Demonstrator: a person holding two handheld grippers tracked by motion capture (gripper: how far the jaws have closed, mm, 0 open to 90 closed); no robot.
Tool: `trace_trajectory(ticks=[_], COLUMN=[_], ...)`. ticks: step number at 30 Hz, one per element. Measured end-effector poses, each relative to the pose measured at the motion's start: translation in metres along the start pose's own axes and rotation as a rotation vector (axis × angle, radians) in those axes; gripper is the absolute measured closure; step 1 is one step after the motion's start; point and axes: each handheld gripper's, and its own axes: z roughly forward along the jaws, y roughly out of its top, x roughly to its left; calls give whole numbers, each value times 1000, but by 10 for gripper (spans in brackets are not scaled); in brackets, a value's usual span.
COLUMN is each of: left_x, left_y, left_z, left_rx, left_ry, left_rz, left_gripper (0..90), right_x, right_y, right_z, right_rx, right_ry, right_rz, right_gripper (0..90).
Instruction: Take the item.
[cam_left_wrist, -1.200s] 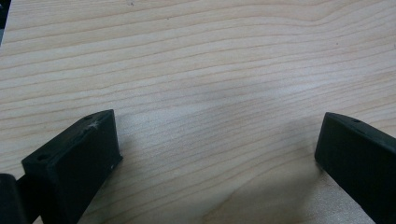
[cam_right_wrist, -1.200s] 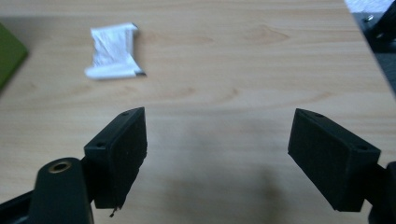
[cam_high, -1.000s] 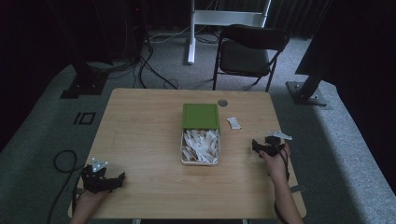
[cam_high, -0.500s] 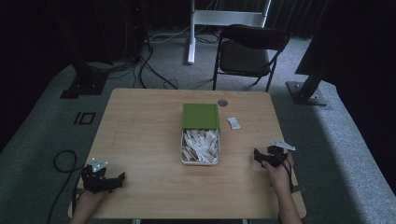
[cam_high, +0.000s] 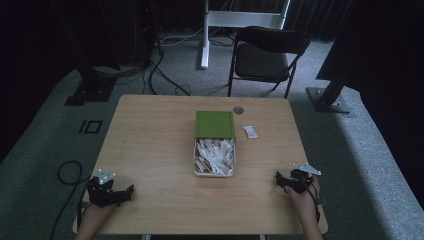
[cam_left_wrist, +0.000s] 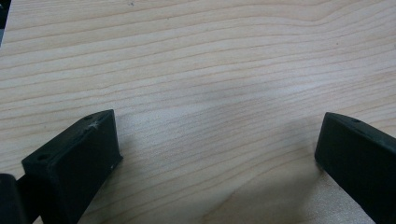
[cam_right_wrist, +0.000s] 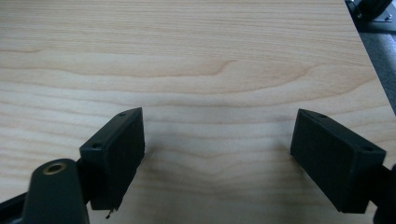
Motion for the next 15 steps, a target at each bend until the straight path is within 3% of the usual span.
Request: trace_trajectory(ticks=[3, 7, 11, 15], left_x=[0, 0, 0, 0], left_y=[0, 0, 0, 0], left_z=[0, 0, 0, 0], left_rx=[0, 0, 0, 0], left_ry=[0, 0, 0, 0], left_rz=[-1, 0, 0, 0], left_gripper=[7, 7, 7, 7], right_x=[-2, -2, -3, -4], right_y=[-4, -10, -15, -17], right_z=[-5, -10, -15, -17], right_rx=[-11, 22, 21, 19], right_ry=[-10, -12, -24, -11], right_rz=[-7, -8, -1, -3], right_gripper=[173, 174, 174, 173])
